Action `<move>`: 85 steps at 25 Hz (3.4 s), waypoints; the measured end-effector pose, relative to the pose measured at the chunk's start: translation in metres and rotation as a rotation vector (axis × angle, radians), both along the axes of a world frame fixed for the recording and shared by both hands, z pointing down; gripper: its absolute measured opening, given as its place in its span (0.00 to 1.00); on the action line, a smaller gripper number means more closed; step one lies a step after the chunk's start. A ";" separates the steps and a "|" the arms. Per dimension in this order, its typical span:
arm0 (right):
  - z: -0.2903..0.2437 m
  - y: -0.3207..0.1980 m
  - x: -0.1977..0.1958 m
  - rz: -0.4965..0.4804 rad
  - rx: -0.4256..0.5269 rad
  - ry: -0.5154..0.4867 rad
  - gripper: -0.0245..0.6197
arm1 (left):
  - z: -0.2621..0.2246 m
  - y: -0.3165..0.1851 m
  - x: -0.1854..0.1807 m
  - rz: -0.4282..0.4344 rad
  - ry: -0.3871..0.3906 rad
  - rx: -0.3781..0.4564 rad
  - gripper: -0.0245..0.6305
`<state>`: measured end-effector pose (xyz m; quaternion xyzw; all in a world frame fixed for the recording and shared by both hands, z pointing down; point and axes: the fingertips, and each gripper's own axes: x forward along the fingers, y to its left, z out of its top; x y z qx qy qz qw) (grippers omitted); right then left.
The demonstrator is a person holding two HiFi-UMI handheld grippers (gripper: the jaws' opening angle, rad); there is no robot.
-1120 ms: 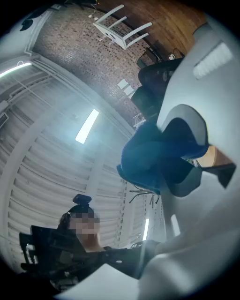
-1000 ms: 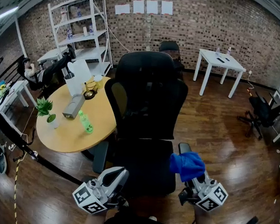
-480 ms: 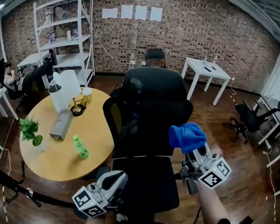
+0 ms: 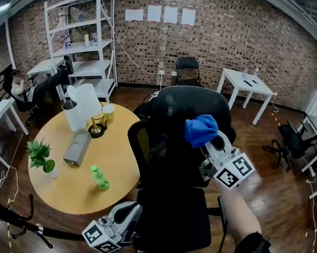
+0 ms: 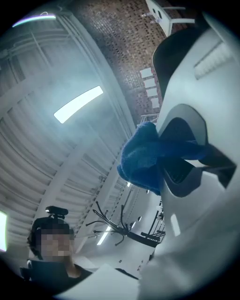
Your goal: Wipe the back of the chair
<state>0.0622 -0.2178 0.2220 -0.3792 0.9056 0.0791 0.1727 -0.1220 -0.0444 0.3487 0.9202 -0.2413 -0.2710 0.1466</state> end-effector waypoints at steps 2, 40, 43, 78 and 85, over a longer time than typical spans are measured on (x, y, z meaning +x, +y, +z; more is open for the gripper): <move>-0.020 -0.026 -0.011 -0.070 0.012 -0.066 0.12 | -0.001 -0.003 -0.003 -0.039 -0.014 -0.003 0.03; 0.029 -0.136 0.152 0.287 -0.285 -0.384 0.12 | 0.006 -0.052 0.053 0.037 -0.029 0.017 0.03; 0.033 -0.122 0.188 0.375 -0.287 -0.386 0.12 | 0.007 -0.052 0.062 0.072 -0.023 0.016 0.03; 0.107 -0.131 -0.102 0.053 -0.231 0.033 0.12 | 0.009 -0.025 -0.007 -0.105 -0.050 -0.003 0.03; 0.146 -0.105 -0.178 -0.168 -0.325 0.038 0.12 | 0.014 -0.024 -0.013 -0.148 -0.063 -0.017 0.03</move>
